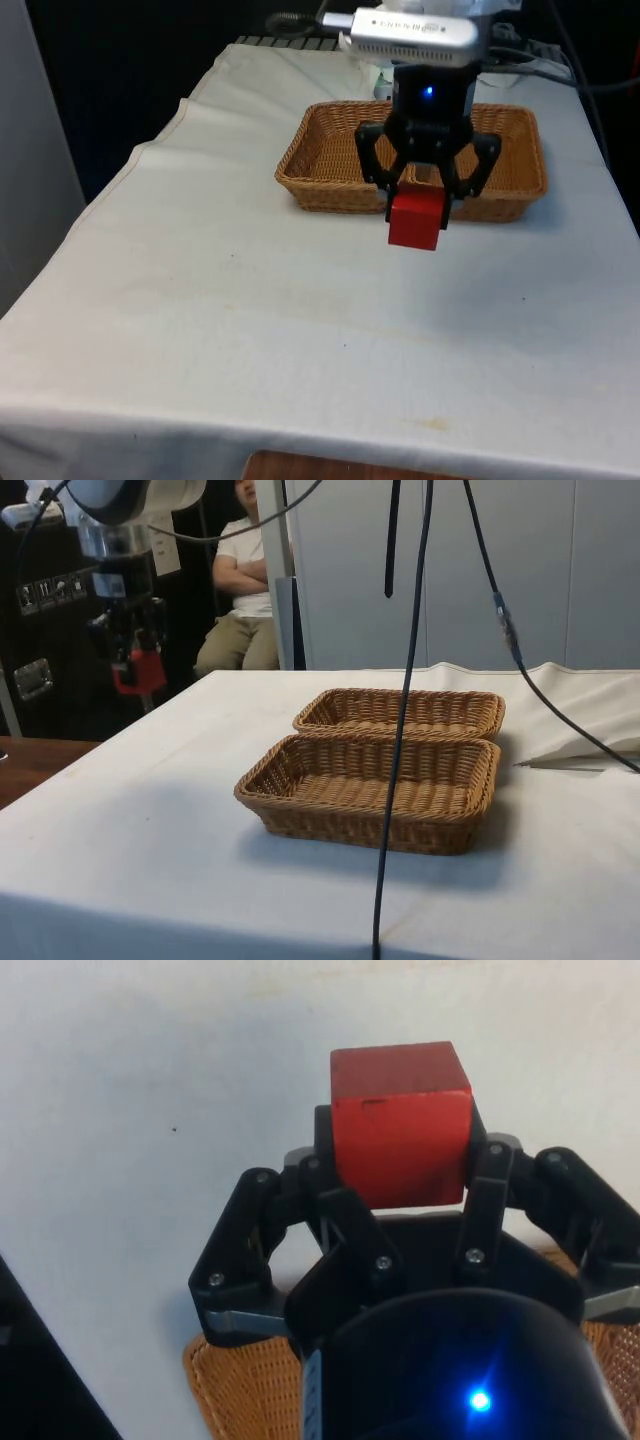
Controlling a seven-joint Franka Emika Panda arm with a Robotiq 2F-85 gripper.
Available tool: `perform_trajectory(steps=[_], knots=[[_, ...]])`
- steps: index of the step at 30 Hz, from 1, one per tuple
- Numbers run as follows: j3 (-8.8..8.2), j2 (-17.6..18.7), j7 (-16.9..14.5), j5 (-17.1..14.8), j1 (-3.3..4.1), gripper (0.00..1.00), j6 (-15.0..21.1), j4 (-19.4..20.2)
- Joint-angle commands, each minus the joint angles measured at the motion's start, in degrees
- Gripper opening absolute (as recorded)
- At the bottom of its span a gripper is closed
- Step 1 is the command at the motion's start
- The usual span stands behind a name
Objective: Pick up the red cube and place it into the right basket.
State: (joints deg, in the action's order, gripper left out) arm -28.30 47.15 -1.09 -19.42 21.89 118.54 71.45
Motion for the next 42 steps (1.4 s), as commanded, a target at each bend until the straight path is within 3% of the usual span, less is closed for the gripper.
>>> perform_trajectory(steps=[1,5,6,7,12,13,14,22,23,24,30,31,32,40,41,42], knots=[[-0.52,-2.12,-0.23,0.52,1.03,0.03,1.43,2.98],[-0.57,-3.61,-0.17,1.49,1.03,0.03,1.15,3.84],[0.0,-1.38,0.0,0.97,0.0,0.03,-0.06,0.74],[-0.57,-3.9,-0.17,1.78,1.03,0.03,1.03,4.01],[-0.63,-5.61,-0.11,3.44,1.09,0.03,0.69,5.44],[0.0,-3.78,0.0,3.09,0.0,0.03,-0.4,2.64],[-0.63,-5.9,-0.06,3.72,1.09,0.03,0.63,5.67],[-0.63,-8.42,0.0,6.07,1.09,0.03,0.34,7.68],[0.0,-6.36,0.0,5.39,0.06,0.03,-0.63,4.76],[-0.63,-8.71,0.0,6.36,1.09,0.03,0.29,7.91],[-0.52,-10.6,0.0,7.96,1.15,0.03,0.23,9.74],[0.0,-8.59,0.0,7.33,0.17,0.03,-0.74,6.88],[-0.52,-10.83,0.0,8.19,1.15,0.03,0.23,10.03],[-0.11,-12.43,0.23,8.48,1.43,0.03,1.43,12.66],[0.29,-10.6,0.06,8.08,0.46,0.03,-0.29,9.85],[0.0,-12.55,0.29,8.48,1.49,0.03,1.72,12.95]])
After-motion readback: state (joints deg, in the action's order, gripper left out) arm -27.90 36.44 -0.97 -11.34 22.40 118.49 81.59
